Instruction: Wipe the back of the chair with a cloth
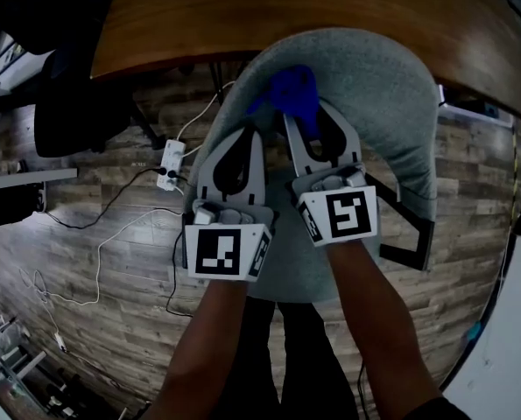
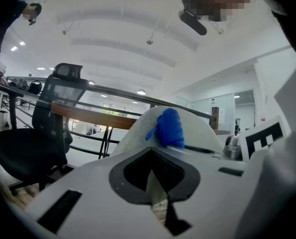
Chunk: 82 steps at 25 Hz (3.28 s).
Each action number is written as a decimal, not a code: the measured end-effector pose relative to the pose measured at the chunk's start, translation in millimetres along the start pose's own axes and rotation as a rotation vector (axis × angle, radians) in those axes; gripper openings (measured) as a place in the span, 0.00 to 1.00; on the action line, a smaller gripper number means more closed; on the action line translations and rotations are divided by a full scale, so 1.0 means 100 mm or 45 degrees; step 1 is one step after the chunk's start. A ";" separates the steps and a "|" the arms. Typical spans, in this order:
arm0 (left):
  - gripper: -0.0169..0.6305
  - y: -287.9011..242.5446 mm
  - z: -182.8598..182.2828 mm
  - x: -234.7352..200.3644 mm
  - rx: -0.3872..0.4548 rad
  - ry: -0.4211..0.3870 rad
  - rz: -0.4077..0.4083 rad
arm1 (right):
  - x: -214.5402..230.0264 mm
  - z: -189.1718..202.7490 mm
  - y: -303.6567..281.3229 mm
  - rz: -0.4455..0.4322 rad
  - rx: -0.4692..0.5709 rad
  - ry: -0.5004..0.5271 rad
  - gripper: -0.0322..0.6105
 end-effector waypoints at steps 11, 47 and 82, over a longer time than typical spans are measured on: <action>0.03 -0.20 0.17 0.56 -0.054 0.007 0.150 | 0.57 -0.01 0.30 0.143 0.022 0.005 0.24; 0.03 -0.39 0.34 1.51 -0.088 -0.029 0.426 | 1.29 0.07 1.40 0.525 -0.002 0.013 0.24; 0.03 0.72 0.87 -0.40 -0.214 0.081 -0.335 | -1.07 0.83 0.00 -0.366 -0.185 -0.012 0.24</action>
Point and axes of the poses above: the fingertips, and each gripper's own axes: y backward along the fingers, x to its right, z out of its underside, the point moved 1 cm from there along y, backward along the fingers, and after that the axes turned 3 degrees about -y, right-handed, at the moved point
